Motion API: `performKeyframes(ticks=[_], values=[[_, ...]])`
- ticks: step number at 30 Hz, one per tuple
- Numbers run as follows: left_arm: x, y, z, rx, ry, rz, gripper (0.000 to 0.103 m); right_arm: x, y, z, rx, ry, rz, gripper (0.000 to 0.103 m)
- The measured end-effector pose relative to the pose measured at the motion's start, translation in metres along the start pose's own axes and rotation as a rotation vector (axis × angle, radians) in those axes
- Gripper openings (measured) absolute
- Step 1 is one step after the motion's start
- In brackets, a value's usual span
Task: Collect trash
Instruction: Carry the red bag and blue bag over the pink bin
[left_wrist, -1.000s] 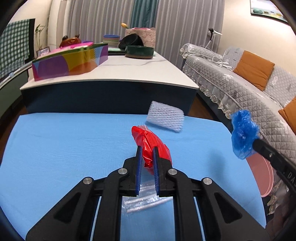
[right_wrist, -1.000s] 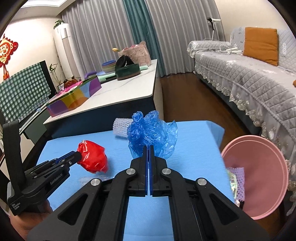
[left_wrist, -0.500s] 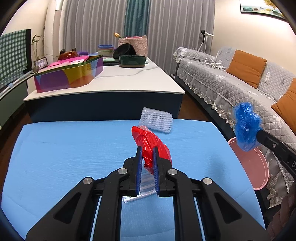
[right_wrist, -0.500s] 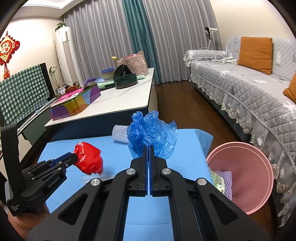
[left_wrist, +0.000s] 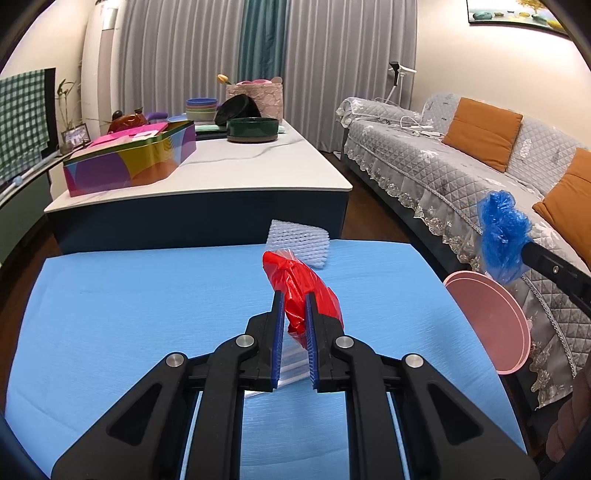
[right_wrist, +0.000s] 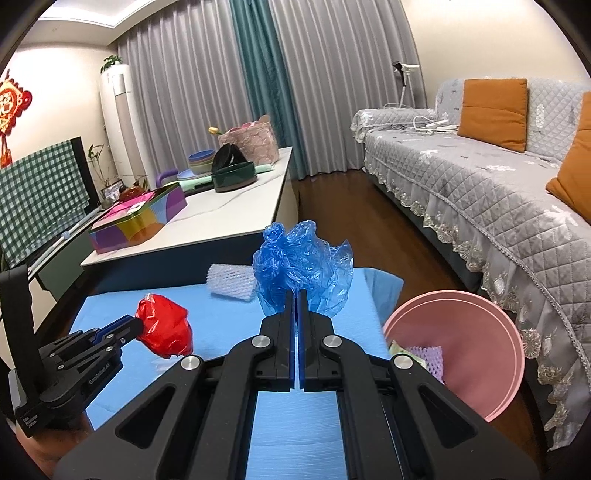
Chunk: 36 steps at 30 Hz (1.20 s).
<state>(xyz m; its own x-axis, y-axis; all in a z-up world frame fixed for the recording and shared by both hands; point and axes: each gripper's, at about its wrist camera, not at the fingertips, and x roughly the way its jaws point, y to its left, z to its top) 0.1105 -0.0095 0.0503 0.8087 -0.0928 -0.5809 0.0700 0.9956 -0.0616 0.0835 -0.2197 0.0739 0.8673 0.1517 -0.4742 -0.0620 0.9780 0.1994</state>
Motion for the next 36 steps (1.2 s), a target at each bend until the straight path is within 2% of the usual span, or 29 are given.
performKeyframes(ticks=[36], values=[[0.02,-0.067,0.0,0.08,-0.002,-0.079,0.011,-0.004,-0.064,-0.003,0.073,-0.008,-0.111,0.001]])
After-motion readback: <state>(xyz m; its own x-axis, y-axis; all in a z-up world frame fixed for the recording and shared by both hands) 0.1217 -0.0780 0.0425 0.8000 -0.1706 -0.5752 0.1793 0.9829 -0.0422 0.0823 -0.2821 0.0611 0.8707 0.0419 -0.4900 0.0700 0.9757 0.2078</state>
